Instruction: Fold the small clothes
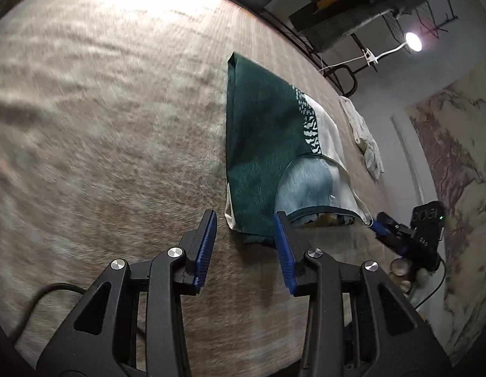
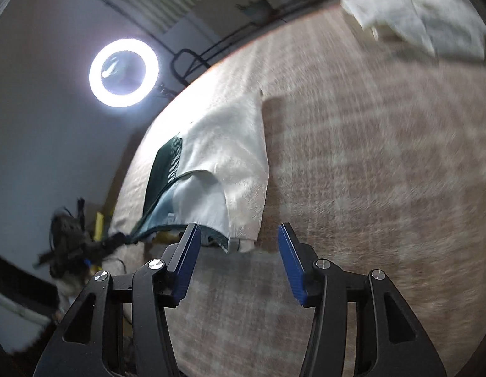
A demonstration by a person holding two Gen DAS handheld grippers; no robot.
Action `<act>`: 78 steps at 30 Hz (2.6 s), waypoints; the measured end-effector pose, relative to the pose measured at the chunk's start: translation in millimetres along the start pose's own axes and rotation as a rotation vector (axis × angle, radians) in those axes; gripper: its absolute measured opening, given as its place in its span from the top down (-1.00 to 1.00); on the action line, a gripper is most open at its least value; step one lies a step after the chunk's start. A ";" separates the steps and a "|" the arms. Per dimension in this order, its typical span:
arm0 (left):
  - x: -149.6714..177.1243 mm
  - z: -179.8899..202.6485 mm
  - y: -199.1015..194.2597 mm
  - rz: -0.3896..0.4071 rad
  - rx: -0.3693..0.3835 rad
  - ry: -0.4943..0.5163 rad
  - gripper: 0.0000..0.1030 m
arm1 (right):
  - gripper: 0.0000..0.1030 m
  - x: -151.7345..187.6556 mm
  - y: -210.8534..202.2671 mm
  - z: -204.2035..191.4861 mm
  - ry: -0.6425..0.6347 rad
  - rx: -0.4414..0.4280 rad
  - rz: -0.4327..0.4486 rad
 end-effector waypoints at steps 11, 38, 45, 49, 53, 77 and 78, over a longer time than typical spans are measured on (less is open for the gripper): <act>-0.7 1.3 -8.1 0.035 -0.104 0.103 0.98 | 0.84 14.7 15.7 -20.4 -0.071 0.017 -0.047; -38.4 20.9 -14.2 0.177 -0.211 0.342 0.91 | 0.75 -74.4 156.5 -132.6 -0.522 0.258 -0.039; -39.7 12.7 -5.0 0.162 -0.215 0.316 0.91 | 0.75 -59.8 185.5 -117.8 -0.523 0.274 -0.080; -44.4 16.6 -9.6 0.160 -0.182 0.274 0.87 | 0.75 -66.1 171.2 -121.0 -0.480 0.242 -0.080; -52.4 17.3 -14.0 0.161 -0.125 0.198 0.12 | 0.40 -79.5 131.4 -125.6 -0.403 0.164 -0.031; -67.0 -10.2 53.9 -0.003 0.041 -0.095 0.35 | 0.32 -50.7 72.3 -2.5 0.134 -0.109 -0.061; -68.4 -10.2 55.8 -0.001 0.044 -0.097 0.42 | 0.32 -51.7 76.8 -4.8 0.147 -0.127 -0.060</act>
Point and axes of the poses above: each gripper's, at about its wrist camera, not at the fingertips, and y roughly the way its jaws point, z to its right, x to its underside, the point moved 9 cm from there along y, roughly the way its jaws point, and after that the axes turned 5 degrees about z, right-handed, at the moved point
